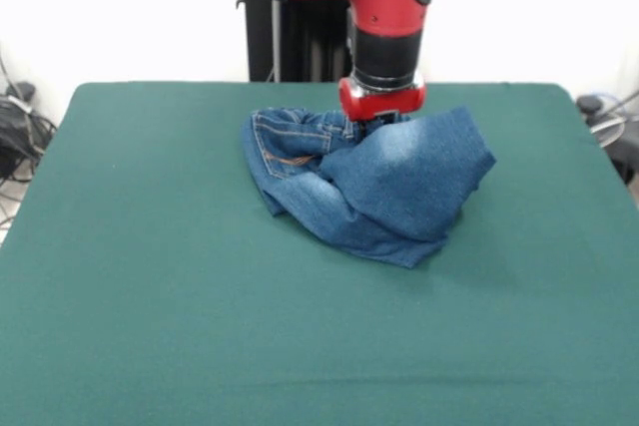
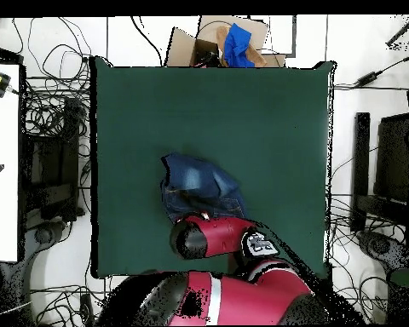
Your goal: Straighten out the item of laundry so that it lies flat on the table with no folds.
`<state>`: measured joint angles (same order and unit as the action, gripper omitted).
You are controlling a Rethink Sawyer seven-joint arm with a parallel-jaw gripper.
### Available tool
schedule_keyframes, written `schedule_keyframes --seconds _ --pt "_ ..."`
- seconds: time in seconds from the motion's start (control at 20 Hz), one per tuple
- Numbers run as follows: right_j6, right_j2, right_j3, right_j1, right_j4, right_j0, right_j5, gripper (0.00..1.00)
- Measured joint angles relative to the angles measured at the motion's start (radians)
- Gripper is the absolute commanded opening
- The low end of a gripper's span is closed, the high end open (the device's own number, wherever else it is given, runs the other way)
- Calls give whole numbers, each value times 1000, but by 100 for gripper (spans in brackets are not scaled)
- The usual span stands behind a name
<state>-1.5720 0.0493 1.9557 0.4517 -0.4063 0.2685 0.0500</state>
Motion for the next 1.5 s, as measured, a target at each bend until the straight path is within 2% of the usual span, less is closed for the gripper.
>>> schedule_keyframes --seconds 0.3,0.55,0.65,1.0,1.5 --pt "0 11 14 55 20 0 72 0" --pt "0 40 39 157 72 11 197 0" --pt "0 55 54 233 106 17 287 0" --pt "0 81 71 398 177 30 462 0" --pt "0 82 71 534 237 25 609 0"
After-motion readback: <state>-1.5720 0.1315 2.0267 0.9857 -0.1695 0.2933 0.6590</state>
